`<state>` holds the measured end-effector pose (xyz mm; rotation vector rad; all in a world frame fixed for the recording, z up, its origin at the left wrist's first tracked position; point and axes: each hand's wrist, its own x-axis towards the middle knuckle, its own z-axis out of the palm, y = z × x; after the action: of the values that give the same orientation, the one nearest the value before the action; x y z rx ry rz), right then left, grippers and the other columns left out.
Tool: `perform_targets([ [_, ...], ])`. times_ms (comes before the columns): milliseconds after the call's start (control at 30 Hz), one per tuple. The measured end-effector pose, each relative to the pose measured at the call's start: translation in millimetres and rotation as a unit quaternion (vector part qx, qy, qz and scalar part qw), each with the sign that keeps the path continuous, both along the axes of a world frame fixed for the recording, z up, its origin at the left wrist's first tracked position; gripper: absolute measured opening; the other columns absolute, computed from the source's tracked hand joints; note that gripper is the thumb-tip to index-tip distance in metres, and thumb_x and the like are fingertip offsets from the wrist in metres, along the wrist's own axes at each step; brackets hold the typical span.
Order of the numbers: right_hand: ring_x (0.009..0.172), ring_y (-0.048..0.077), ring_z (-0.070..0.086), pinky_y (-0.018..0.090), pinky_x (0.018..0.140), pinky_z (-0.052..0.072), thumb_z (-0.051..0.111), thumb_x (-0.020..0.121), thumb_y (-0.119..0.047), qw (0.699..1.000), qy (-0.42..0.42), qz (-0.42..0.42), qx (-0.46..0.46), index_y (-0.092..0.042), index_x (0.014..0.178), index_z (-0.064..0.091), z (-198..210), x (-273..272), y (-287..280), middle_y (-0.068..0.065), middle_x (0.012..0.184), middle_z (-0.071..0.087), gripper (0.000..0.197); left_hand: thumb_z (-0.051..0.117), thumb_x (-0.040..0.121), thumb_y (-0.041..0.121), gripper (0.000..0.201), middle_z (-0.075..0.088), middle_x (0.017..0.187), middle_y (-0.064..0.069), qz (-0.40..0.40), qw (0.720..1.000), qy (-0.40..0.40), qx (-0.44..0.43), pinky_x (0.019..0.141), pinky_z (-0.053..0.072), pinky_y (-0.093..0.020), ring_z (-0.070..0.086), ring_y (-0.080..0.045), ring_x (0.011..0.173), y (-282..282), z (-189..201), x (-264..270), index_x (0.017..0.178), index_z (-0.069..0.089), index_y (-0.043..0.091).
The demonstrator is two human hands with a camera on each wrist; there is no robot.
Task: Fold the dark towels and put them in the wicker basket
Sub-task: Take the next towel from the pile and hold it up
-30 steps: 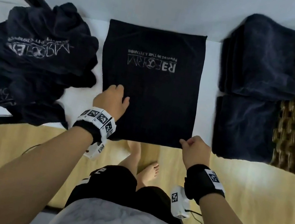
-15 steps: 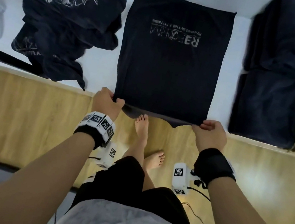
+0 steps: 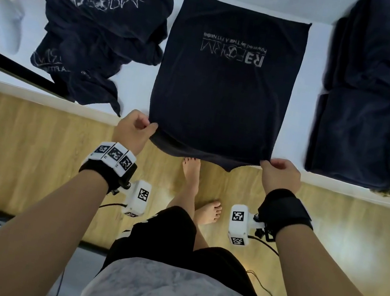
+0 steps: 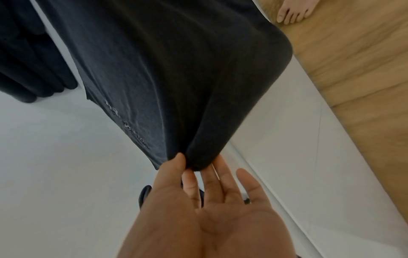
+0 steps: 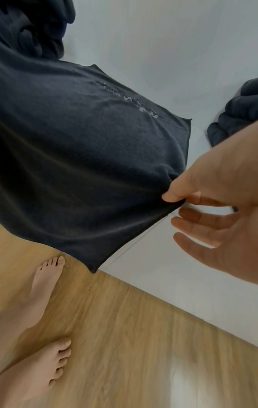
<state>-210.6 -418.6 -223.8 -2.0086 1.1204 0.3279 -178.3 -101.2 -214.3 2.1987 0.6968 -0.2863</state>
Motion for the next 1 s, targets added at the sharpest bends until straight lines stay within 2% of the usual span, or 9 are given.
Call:
perform_targets([
  [133, 0.088, 0.02, 0.063, 0.028, 0.076, 0.045, 0.069, 0.08, -0.024, 0.999, -0.018, -0.034, 0.029, -0.021, 0.083, 0.063, 16.1, 0.6, -9.5, -0.009, 0.08, 0.063, 0.007, 0.078, 0.078, 0.027, 0.014, 0.062, 0.082, 0.003, -0.008, 1.0, -0.009, 0.006, 0.074, 0.045, -0.024, 0.056, -0.012, 0.078, 11.1, 8.4, 3.7, 0.08, 0.066, 0.022],
  [233, 0.083, 0.018, 0.063, 0.028, 0.076, 0.046, 0.069, 0.078, -0.023, 0.995, -0.07, -0.058, 0.035, -0.021, 0.091, 0.061, 35.4, 7.8, -14.6, -0.011, 0.075, 0.062, 0.016, 0.081, 0.076, 0.029, 0.014, 0.066, 0.088, 0.002, 0.0, 1.0, -0.02, -0.004, 0.082, 0.049, -0.027, 0.06, -0.013, 0.084, 15.7, 21.0, 13.5, 0.084, 0.071, 0.024],
  [333, 0.074, 0.01, 0.059, 0.027, 0.079, 0.047, 0.067, 0.081, -0.02, 0.987, -0.151, -0.043, 0.031, -0.026, 0.101, 0.057, 55.3, 23.1, -19.2, -0.01, 0.072, 0.06, 0.023, 0.081, 0.076, 0.028, 0.013, 0.067, 0.086, 0.003, 0.002, 0.998, -0.057, -0.011, 0.081, 0.049, -0.026, 0.06, -0.012, 0.081, 13.6, 36.7, 30.8, 0.085, 0.071, 0.026],
  [467, 0.061, -0.005, 0.055, 0.017, 0.071, 0.046, 0.063, 0.087, -0.017, 0.974, -0.226, 0.018, -0.002, -0.034, 0.086, 0.068, 79.2, 57.7, -24.8, -0.014, 0.066, 0.059, 0.018, 0.077, 0.08, 0.017, 0.017, 0.057, 0.071, 0.012, -0.011, 0.992, -0.117, -0.055, 0.071, 0.047, -0.017, 0.054, 0.002, 0.064, 10.1, 53.7, 69.2, 0.092, 0.072, 0.027],
  [533, 0.065, -0.005, 0.057, 0.015, 0.072, 0.047, 0.06, 0.089, -0.016, 0.972, -0.235, 0.021, 0.002, -0.037, 0.077, 0.072, 87.2, 77.8, -27.7, -0.016, 0.07, 0.065, 0.027, 0.075, 0.081, 0.015, 0.024, 0.05, 0.068, 0.013, -0.021, 0.987, -0.136, -0.083, 0.068, 0.045, -0.01, 0.049, 0.005, 0.059, 9.9, 60.1, 91.9, 0.096, 0.072, 0.033],
  [633, 0.09, 0.004, 0.066, 0.024, 0.089, 0.052, 0.058, 0.09, -0.016, 0.973, -0.229, 0.01, 0.011, -0.035, 0.085, 0.075, 92.0, 107.9, -34.0, -0.01, 0.093, 0.074, 0.026, 0.075, 0.08, 0.012, 0.033, 0.048, 0.07, 0.014, -0.005, 0.98, -0.143, -0.138, 0.082, 0.051, -0.02, 0.048, 0.0, 0.065, 7.5, 68.2, 127.5, 0.092, 0.071, 0.042],
  [733, 0.098, 0.01, 0.066, 0.033, 0.097, 0.052, 0.057, 0.085, -0.018, 0.978, -0.205, 0.005, 0.029, -0.033, 0.1, 0.075, 89.1, 136.2, -38.6, -0.009, 0.098, 0.072, 0.028, 0.074, 0.08, 0.007, 0.041, 0.064, 0.087, 0.003, -0.004, 0.98, -0.134, -0.149, 0.092, 0.054, -0.03, 0.063, -0.01, 0.081, 2.5, 70.1, 160.0, 0.101, 0.07, 0.042],
  [867, 0.103, 0.016, 0.065, 0.036, 0.099, 0.051, 0.062, 0.076, -0.022, 0.985, -0.162, 0.025, 0.062, -0.03, 0.117, 0.069, 74.0, 170.7, -36.7, -0.004, 0.109, 0.069, 0.042, 0.067, 0.083, -0.003, 0.055, 0.073, 0.098, 0.007, -0.023, 0.976, -0.088, -0.195, 0.077, 0.056, -0.017, 0.069, -0.002, 0.094, -6.6, 61.7, 189.1, 0.131, 0.06, 0.022],
  [1000, 0.107, 0.019, 0.065, 0.037, 0.101, 0.05, 0.066, 0.08, -0.016, 0.989, -0.105, 0.06, 0.089, -0.024, 0.131, 0.059, 54.7, 189.0, -31.7, 0.003, 0.115, 0.068, 0.052, 0.063, 0.086, -0.006, 0.062, 0.054, 0.14, -0.007, -0.096, 0.982, -0.005, -0.164, 0.102, 0.049, -0.033, 0.056, -0.015, 0.124, -15.3, 49.0, 201.3, 0.143, 0.047, 0.013],
])
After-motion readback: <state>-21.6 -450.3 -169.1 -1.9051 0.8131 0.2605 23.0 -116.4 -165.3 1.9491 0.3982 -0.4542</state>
